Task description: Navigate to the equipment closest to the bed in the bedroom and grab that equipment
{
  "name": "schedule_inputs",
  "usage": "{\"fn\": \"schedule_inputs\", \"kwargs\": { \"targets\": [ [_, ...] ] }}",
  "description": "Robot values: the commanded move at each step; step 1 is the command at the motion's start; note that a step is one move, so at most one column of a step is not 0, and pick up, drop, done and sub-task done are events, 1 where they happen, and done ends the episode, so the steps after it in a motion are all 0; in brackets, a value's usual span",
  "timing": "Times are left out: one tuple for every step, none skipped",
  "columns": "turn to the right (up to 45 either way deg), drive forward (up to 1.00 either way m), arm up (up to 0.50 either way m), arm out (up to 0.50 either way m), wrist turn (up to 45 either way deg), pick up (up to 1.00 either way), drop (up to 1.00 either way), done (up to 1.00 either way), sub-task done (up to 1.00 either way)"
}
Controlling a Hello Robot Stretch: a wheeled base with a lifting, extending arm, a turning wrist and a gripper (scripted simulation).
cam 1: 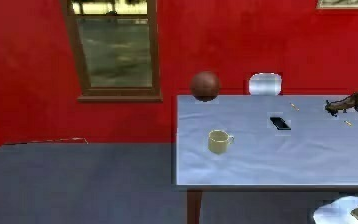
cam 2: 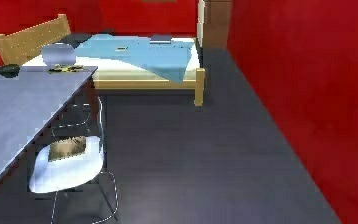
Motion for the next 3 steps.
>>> {"fn": "schedule_inputs", "kwargs": {
  "targets": [
    [-45.0, 0.00, 0.00, 0.00, 0.0, 0.00, 0.00, 0.00, 0.00],
    [-12.0, 0.00, 0.00, 0.00, 0.0, 0.00, 0.00, 0.00, 0.00],
    [0.0, 0.30, 0.00, 0.00, 0.0, 0.00, 0.00, 0.00, 0.00]
  ]
}}
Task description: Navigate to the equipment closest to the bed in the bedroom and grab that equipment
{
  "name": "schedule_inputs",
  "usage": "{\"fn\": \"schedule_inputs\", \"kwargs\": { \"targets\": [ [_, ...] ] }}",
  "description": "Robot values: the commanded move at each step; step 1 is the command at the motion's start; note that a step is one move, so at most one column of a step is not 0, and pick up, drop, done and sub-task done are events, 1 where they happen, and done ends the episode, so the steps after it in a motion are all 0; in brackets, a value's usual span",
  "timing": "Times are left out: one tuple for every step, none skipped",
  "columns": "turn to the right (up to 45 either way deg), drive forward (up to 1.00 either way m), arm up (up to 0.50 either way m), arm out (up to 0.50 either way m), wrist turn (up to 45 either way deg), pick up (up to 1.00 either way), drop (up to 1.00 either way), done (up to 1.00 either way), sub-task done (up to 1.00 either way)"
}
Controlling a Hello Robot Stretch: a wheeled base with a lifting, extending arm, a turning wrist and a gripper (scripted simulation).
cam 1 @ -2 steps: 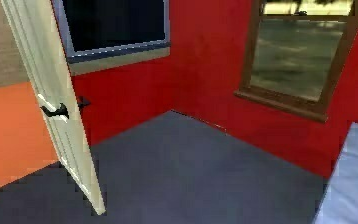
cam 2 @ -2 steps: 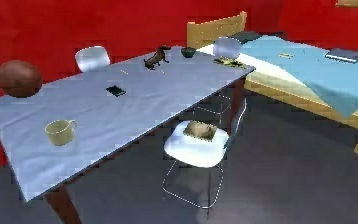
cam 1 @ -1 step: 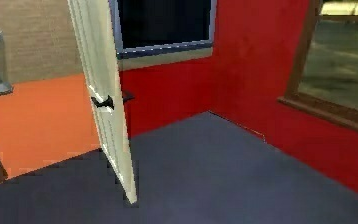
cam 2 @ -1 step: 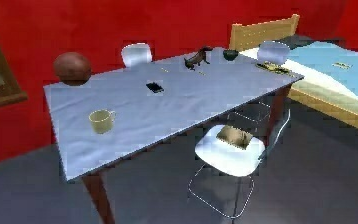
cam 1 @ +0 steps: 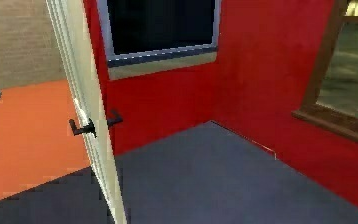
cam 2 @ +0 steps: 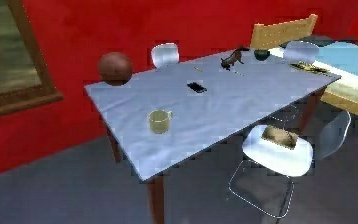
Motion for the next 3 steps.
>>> {"fn": "schedule_inputs", "kwargs": {
  "targets": [
    [-3.0, 0.00, 0.00, 0.00, 0.0, 0.00, 0.00, 0.00, 0.00],
    [0.0, 0.50, 0.00, 0.00, 0.0, 0.00, 0.00, 0.00, 0.00],
    [36.0, 0.00, 0.00, 0.00, 0.0, 0.00, 0.00, 0.00, 0.00]
  ]
}}
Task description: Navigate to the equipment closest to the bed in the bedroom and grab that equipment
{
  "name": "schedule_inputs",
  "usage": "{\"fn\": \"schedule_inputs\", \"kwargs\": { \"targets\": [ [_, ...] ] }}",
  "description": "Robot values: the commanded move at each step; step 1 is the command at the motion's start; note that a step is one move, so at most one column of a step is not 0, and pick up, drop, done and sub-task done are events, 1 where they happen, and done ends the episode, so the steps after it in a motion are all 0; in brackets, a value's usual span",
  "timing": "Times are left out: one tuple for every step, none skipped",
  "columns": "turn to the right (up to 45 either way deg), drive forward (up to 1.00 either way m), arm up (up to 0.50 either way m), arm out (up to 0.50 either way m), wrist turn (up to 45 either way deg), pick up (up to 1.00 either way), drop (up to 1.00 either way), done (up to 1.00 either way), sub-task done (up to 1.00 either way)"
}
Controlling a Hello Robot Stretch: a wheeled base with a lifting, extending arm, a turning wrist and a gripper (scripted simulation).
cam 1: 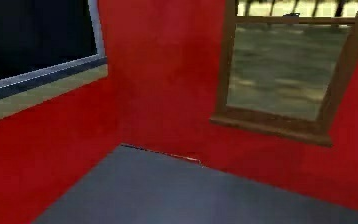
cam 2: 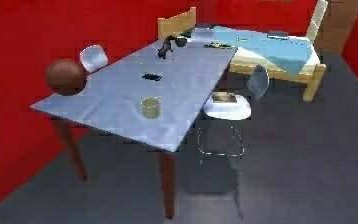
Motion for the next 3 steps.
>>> {"fn": "schedule_inputs", "kwargs": {
  "targets": [
    [0.0, 0.80, 0.00, 0.00, 0.0, 0.00, 0.00, 0.00, 0.00],
    [-45.0, 0.00, 0.00, 0.00, 0.0, 0.00, 0.00, 0.00, 0.00],
    [-45.0, 0.00, 0.00, 0.00, 0.0, 0.00, 0.00, 0.00, 0.00]
  ]
}}
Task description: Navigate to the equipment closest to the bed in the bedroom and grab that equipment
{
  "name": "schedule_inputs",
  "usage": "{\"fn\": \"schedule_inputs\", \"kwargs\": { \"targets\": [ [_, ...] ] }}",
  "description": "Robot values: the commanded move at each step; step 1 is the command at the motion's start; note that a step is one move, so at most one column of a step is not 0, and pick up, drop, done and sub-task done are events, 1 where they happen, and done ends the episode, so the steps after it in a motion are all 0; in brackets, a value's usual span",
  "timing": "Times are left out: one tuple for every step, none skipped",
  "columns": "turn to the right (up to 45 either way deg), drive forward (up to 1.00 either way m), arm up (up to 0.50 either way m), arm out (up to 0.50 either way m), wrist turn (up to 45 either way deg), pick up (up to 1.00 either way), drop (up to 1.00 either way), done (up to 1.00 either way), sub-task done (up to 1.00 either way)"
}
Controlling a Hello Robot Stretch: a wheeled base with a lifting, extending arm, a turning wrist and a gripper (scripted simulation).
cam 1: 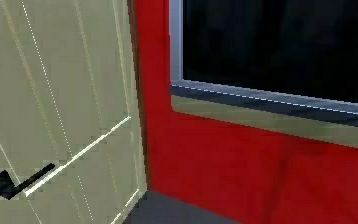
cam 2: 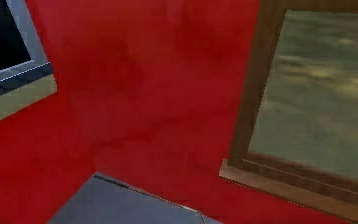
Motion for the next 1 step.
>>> {"fn": "schedule_inputs", "kwargs": {
  "targets": [
    [-18.0, 0.00, 0.00, 0.00, 0.0, 0.00, 0.00, 0.00, 0.00]
  ]
}}
